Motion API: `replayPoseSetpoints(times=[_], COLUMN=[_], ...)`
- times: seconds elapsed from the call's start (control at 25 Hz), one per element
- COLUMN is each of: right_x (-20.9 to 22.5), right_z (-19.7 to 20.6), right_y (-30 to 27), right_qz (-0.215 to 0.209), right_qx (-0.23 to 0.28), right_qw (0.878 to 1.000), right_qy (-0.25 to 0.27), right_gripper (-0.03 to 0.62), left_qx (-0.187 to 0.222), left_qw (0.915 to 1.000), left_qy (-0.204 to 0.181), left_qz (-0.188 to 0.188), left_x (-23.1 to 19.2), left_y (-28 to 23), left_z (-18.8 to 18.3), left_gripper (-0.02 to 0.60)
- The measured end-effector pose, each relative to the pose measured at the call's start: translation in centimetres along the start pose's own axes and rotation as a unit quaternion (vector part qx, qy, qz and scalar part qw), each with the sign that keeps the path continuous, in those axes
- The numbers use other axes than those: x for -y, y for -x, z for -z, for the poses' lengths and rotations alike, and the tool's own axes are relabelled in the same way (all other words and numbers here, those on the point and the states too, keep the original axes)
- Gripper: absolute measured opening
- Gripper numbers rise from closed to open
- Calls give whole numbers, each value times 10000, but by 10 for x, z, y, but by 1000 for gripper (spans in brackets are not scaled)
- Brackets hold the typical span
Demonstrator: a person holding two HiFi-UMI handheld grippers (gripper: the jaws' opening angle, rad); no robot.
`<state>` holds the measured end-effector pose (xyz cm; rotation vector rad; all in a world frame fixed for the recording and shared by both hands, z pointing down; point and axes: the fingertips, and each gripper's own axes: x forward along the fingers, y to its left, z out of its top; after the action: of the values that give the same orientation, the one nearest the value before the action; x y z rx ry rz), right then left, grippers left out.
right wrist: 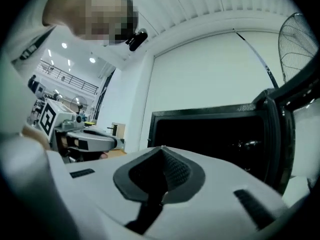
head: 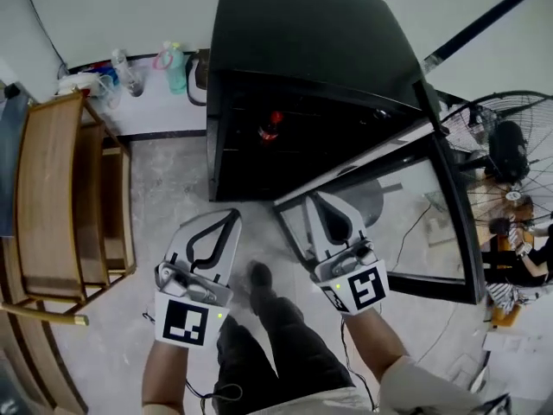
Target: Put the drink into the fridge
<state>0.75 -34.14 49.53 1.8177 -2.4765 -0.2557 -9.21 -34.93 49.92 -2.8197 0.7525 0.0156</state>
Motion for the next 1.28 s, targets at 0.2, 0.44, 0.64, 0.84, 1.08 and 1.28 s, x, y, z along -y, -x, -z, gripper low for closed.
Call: replayPoseSetpoints(times=[0.2, 0.44, 0.64, 0.84, 1.08, 1.28], right_x=[-2, -14, -30, -48, -61, -68], right_z=[-78, -170, -215, -250, -281, -297], right_y=[38, 89, 133, 185, 243, 296], right_qz=[55, 63, -176, -287, -520, -714], right_qx=[-236, -452, -716, -818, -711, -657], right_qw=[9995, 9981, 9898, 9881, 9923, 9929], right_qy=[-219, -425, -1217, -1268, -875, -685], right_gripper=[-2, -2, 0, -1, 0, 0], left_qx=[-122, -521, -532, -548, -588, -553], left_qw=[9998, 9964, 9948, 9955, 9955, 9939], left_qy=[186, 667, 837, 763, 730, 848], left_qz=[5, 13, 210, 135, -102, -428], left_x=[7, 29, 68, 110, 157, 199], left_y=[29, 56, 76, 100, 127, 149], left_z=[-82, -168, -219, -256, -300, -325], left_gripper=[8, 8, 8, 8, 8, 8])
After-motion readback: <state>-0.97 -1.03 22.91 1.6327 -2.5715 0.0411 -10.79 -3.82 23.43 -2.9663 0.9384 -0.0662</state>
